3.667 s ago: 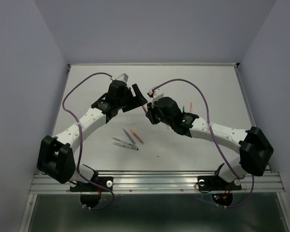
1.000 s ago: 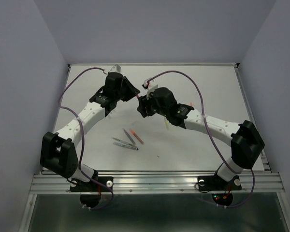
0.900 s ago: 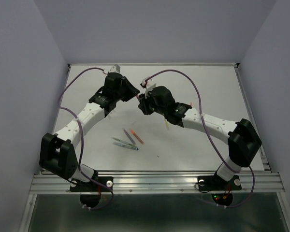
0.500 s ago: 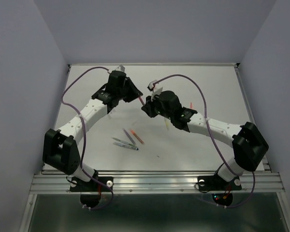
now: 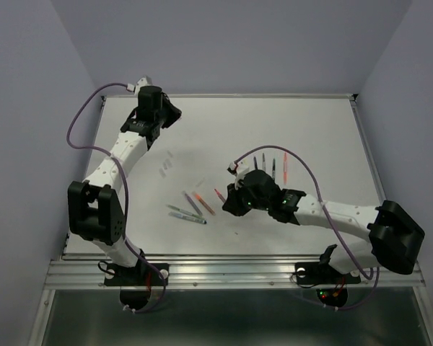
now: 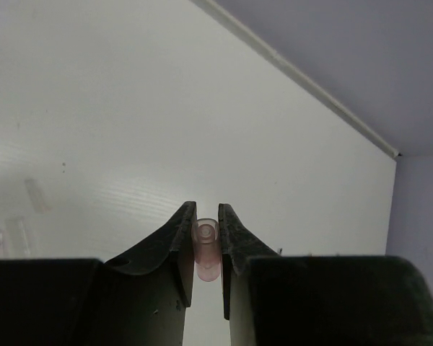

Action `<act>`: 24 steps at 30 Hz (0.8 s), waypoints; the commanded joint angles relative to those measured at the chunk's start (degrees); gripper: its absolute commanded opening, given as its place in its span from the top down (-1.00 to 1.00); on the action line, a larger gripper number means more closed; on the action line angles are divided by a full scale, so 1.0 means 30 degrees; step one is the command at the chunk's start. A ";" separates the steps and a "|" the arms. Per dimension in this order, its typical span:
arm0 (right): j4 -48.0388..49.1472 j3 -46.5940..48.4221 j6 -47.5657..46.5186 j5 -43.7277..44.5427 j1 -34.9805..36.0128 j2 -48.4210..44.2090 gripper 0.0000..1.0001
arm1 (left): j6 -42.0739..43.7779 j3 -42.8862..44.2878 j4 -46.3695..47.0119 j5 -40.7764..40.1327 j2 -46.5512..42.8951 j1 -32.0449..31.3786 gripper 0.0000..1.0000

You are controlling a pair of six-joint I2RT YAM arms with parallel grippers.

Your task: Open the pen caps

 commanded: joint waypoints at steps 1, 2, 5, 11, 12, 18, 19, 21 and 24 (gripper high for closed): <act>-0.0845 0.1831 0.0269 0.3775 -0.0629 0.1063 0.99 | 0.0704 -0.2520 -0.0424 0.0257 -0.1164 -0.0262 1.00; -0.1258 0.2068 0.0588 0.4852 -0.1039 0.1417 0.99 | 0.0821 -0.3656 -0.0570 0.0054 -0.1455 -0.0262 1.00; -0.1379 0.2801 0.0795 0.5910 -0.2093 0.2765 0.97 | 0.1347 -0.5389 -0.0979 -0.0530 -0.1721 -0.0437 1.00; -0.1730 0.4761 0.0446 0.8112 -0.3062 0.5662 0.86 | 0.1583 -0.6685 -0.1771 -0.2316 -0.1109 -0.1257 1.00; -0.1731 0.4940 0.0387 0.8375 -0.3064 0.5930 0.85 | 0.1671 -0.6569 -0.1918 -0.2350 -0.0498 -0.1345 1.00; -0.1936 0.6082 -0.0257 0.8437 -0.4061 0.7629 0.68 | 0.1643 -0.5661 -0.2885 -0.3550 0.1322 -0.2107 1.00; -0.1965 0.6142 -0.0345 0.8495 -0.4061 0.7719 0.64 | 0.1526 -0.5631 -0.2973 -0.3638 0.1470 -0.2108 1.00; -0.2052 0.6317 -0.0464 0.8728 -0.4061 0.8012 0.57 | 0.1408 -0.5485 -0.3237 -0.3814 0.1851 -0.2108 1.00; -0.2258 0.6377 -0.0405 0.8905 -0.4061 0.8218 0.47 | 0.1291 -0.5279 -0.3589 -0.4049 0.2348 -0.2108 0.88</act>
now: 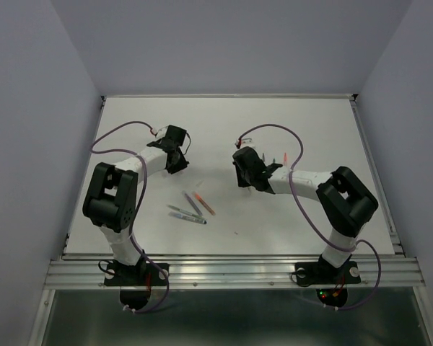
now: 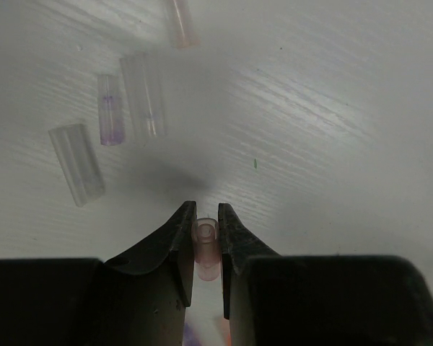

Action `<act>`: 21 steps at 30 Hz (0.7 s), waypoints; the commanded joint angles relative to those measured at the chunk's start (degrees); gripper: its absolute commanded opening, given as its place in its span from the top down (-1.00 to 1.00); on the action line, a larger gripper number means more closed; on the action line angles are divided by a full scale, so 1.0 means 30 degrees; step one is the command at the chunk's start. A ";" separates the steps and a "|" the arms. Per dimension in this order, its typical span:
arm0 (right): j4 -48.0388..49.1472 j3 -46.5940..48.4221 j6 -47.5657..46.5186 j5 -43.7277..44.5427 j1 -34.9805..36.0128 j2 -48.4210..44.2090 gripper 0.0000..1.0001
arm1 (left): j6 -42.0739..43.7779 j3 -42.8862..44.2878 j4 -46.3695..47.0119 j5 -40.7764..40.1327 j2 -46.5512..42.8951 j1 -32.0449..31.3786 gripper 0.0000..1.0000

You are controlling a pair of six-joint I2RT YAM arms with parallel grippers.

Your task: Open the pen caps

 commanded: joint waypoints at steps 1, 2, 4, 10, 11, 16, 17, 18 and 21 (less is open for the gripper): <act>-0.0189 0.0840 -0.0266 0.0775 -0.0017 0.0240 0.46 | -0.0035 0.0979 -0.0828 -0.1113 0.0193 0.0027 0.85; -0.0276 0.0840 -0.0237 0.0746 -0.0017 0.0240 0.46 | -0.0036 0.1037 -0.0857 -0.1055 0.0252 -0.0002 0.80; -0.0597 0.0957 -0.0266 0.0541 -0.0017 0.0124 0.46 | -0.0036 0.1067 -0.0887 -0.1055 0.0399 -0.0003 0.77; -0.0892 0.0782 -0.0529 -0.0249 -0.0017 -0.0871 0.11 | -0.0094 0.1213 -0.1180 -0.1055 0.0634 -0.0003 0.43; -0.0864 0.0724 -0.0675 -0.0512 -0.0017 -0.1076 0.05 | -0.0123 0.1214 -0.1267 -0.0997 0.0634 -0.0003 0.33; -0.0775 0.0431 -0.2459 -0.3319 -0.0017 -0.2948 -0.63 | -0.0065 0.1360 -0.1414 -0.0966 0.0080 -0.0032 -0.37; -0.0775 0.0372 -0.2638 -0.3646 0.0157 -0.3185 -1.00 | -0.0036 0.1389 -0.1443 -0.0938 -0.0039 -0.0032 -0.48; -0.0775 0.0285 -0.3336 -0.4345 0.0159 -0.3680 -1.00 | 0.0022 0.1389 -0.1531 -0.0937 -0.0330 -0.0061 -0.63; -0.0746 -0.0038 -0.4306 -0.4791 0.1123 -0.4240 -1.00 | 0.0169 0.1390 -0.1648 -0.0879 -0.1091 -0.0149 -0.77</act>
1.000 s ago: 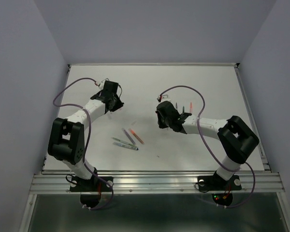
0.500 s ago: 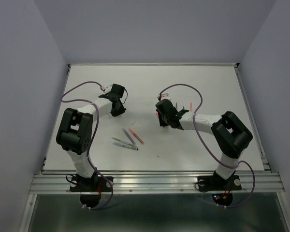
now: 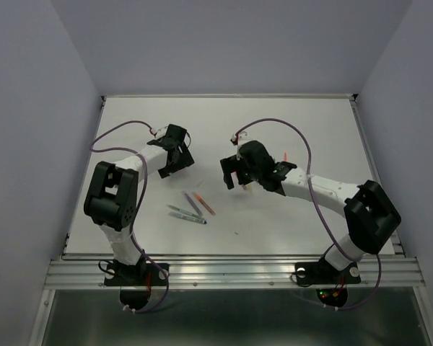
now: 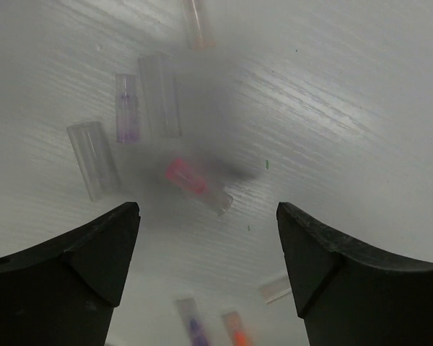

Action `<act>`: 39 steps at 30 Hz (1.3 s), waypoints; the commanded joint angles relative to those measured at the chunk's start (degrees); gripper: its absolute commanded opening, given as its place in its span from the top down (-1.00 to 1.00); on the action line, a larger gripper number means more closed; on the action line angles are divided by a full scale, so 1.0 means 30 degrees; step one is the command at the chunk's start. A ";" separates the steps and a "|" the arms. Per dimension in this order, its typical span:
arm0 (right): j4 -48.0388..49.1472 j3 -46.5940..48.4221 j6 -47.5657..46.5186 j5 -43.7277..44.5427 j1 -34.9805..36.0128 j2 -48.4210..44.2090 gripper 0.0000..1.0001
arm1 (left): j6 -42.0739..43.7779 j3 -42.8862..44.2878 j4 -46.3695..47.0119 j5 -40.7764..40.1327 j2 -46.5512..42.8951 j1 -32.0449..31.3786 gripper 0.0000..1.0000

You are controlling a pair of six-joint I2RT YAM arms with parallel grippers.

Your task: Open the pen caps

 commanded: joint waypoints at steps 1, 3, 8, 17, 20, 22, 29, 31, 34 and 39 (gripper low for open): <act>0.0470 -0.0293 -0.2231 -0.1681 0.1088 -0.1312 -1.00 | 0.0242 0.0865 -0.0650 -0.0332 -0.1968 -0.0163 -0.78; 0.0471 -0.0324 -0.2730 -0.2031 0.1701 -0.1256 -1.00 | 0.0242 0.0865 -0.0709 -0.0332 -0.2756 -0.0251 -0.82; 0.0501 0.0463 -0.3436 -0.1418 0.3286 0.0466 -1.00 | 0.0184 0.0806 -0.0855 -0.0390 -0.4399 -0.0281 -0.98; 0.0501 0.2400 -0.3846 -0.0599 0.4635 0.3957 -1.00 | -0.0255 -0.0422 -0.0680 -0.0917 -0.6452 -0.0281 -0.98; 0.0501 0.2751 -0.3847 -0.0247 0.4840 0.4748 -1.00 | -0.0314 -0.0745 -0.0417 -0.0773 -0.6891 -0.0281 -0.98; 0.0530 0.2869 -0.3700 -0.0070 0.4840 0.5245 -0.97 | -0.0314 -0.0893 -0.0241 -0.0772 -0.7068 -0.0281 -0.98; 0.0821 0.2928 -0.3262 -0.0887 0.4840 0.6214 -0.74 | -0.0285 -0.0981 -0.0358 -0.0626 -0.7068 -0.0281 -0.98; 0.1027 0.2637 -0.3056 -0.1239 0.4840 0.6361 -0.65 | -0.0285 -0.1068 -0.0299 -0.0421 -0.7068 -0.0281 -0.97; 0.1350 0.2256 -0.2734 -0.1183 0.4840 0.6274 -0.45 | -0.0285 -0.1157 -0.0182 -0.0362 -0.7126 -0.0281 -0.98; 0.1526 0.1845 -0.2441 -0.1095 0.4840 0.6215 -0.17 | -0.0314 -0.1069 -0.0182 -0.0216 -0.7039 -0.0252 -0.98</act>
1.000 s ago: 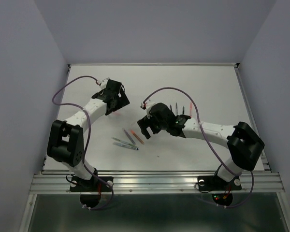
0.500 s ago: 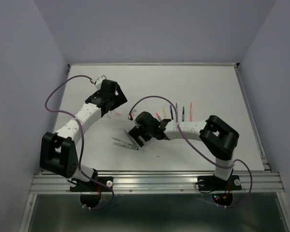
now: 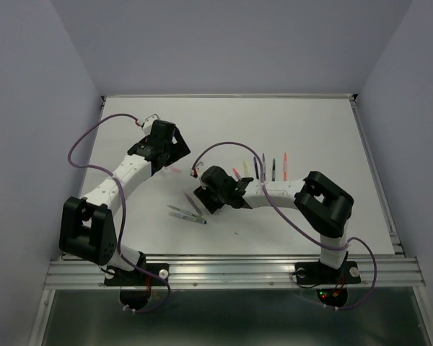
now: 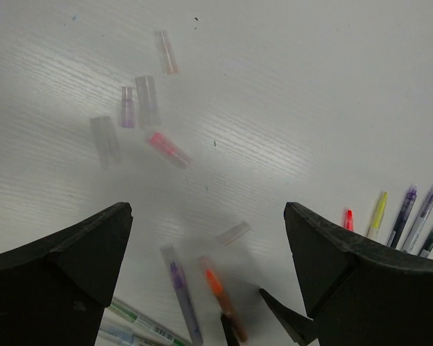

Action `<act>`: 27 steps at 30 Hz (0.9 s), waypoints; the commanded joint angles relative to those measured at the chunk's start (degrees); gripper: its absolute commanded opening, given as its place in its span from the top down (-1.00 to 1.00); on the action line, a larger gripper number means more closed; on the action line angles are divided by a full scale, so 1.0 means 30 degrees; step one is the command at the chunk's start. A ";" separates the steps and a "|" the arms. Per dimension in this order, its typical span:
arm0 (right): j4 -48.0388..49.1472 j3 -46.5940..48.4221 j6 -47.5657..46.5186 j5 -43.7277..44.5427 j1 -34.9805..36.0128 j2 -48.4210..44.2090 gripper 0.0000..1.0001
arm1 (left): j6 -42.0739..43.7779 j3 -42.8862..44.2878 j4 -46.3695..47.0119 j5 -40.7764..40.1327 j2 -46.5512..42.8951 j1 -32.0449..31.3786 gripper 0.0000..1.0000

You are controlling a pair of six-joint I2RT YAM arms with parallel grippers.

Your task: Open the pen caps

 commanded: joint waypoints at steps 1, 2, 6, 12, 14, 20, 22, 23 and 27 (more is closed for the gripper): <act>0.0688 -0.0567 0.0539 -0.0352 0.0104 0.0386 -0.06 | -0.0074 -0.0100 0.0299 -0.0091 -0.0729 -0.0084 -0.98; 0.1094 -0.0858 0.0569 -0.0353 0.0104 0.0358 0.06 | -0.0132 -0.0100 0.0299 -0.0062 -0.0700 -0.0113 -0.98; 0.1420 -0.1270 0.0686 -0.0353 0.0104 0.0445 0.36 | -0.0162 0.0017 0.0386 0.0201 -0.0554 -0.0113 -0.98; 0.1479 -0.1767 0.0628 -0.0177 0.0104 0.0065 0.65 | -0.0044 0.0135 0.0445 0.0582 -0.0583 -0.0113 -0.97; 0.1479 -0.1886 0.0541 -0.0148 0.0104 -0.0285 0.76 | 0.0014 0.0018 0.0591 0.0845 -0.0612 -0.0113 -0.98; 0.1888 -0.2383 0.1446 0.1256 0.0104 -0.3271 0.94 | 0.0073 0.0368 0.0739 0.1754 -0.0583 -0.0347 -0.98; 0.1890 -0.2471 0.1914 0.2044 0.0104 -0.4353 0.98 | -0.0073 0.0428 0.1001 0.2017 -0.0700 -0.0814 -0.97; 0.1918 -0.2443 0.2062 0.2369 0.0104 -0.4591 0.98 | -0.0103 0.0486 0.1118 0.2105 -0.0729 -0.1049 -0.96; 0.1918 -0.1858 0.2502 0.3484 0.0104 -0.5325 0.99 | -0.0453 0.1128 0.1441 0.2164 -0.0496 -0.2541 -0.96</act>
